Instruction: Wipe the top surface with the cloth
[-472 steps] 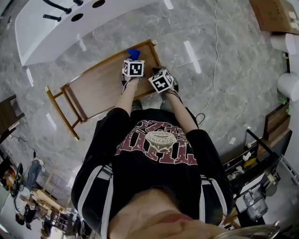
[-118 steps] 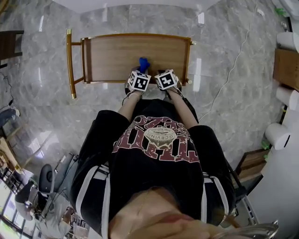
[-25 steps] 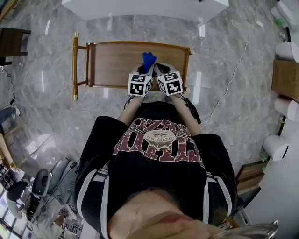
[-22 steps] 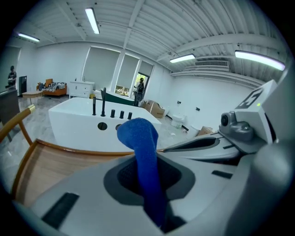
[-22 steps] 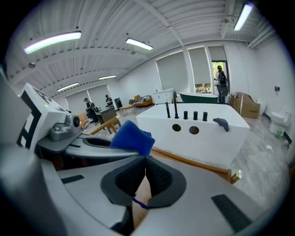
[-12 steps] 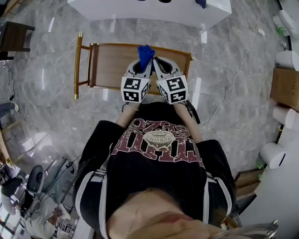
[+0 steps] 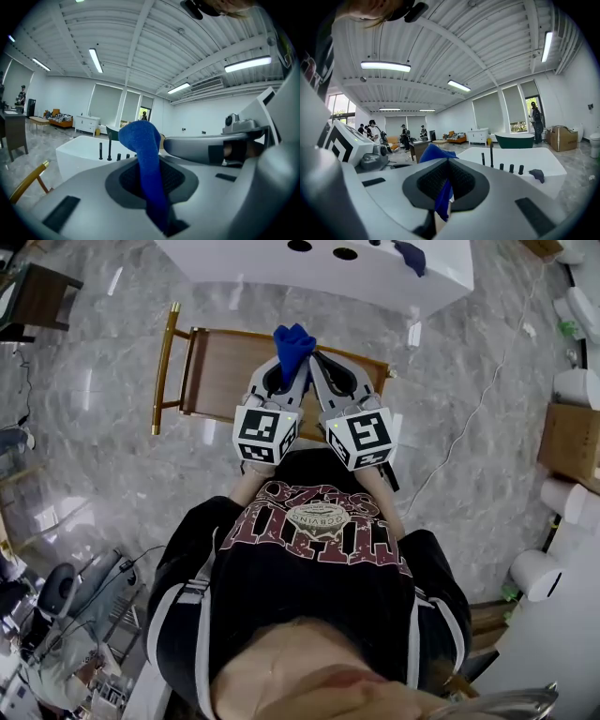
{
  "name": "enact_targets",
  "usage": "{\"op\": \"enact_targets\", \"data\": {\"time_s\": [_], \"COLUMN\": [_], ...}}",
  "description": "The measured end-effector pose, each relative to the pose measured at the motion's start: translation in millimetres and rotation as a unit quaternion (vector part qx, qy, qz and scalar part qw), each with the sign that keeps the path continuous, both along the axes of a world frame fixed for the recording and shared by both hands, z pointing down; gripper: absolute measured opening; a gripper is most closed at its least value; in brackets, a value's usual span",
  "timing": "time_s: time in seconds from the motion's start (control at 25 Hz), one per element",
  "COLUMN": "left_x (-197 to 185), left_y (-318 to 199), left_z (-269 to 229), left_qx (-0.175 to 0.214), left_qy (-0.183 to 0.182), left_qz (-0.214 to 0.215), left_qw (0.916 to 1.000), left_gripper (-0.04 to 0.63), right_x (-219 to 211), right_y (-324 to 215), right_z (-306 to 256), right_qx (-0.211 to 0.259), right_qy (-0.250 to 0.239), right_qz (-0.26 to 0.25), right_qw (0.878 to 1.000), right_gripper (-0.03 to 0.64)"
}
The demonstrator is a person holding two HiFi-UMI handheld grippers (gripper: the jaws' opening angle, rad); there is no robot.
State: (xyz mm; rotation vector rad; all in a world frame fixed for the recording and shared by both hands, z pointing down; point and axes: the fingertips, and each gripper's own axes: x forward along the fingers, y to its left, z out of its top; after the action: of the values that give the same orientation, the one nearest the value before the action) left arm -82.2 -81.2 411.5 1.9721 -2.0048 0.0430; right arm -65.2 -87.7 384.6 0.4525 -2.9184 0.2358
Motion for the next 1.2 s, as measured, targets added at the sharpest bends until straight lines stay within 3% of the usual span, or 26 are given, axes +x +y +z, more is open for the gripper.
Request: {"op": "enact_targets", "data": {"time_s": [0.52,1.2], "left_x": [-2.9,-0.1], "left_y": [12.8,16.0], "left_z": [-72.6,-78.7], "left_qx": [0.07,0.071], "left_qy": [-0.051,-0.066], "left_qz": [-0.012,-0.017], "left_qw": [0.9962,0.9952], "left_gripper": [0.1,0.1], "right_x": [-8.4,-4.6], "right_y": [8.2,9.7], "right_z": [-70.2,-74.6], "right_qx": [0.077,0.08], "right_qy": [-0.058,-0.063], "right_qz": [-0.01,-0.002], "right_qw": [0.995,0.995], "right_gripper": [0.018,0.018]}}
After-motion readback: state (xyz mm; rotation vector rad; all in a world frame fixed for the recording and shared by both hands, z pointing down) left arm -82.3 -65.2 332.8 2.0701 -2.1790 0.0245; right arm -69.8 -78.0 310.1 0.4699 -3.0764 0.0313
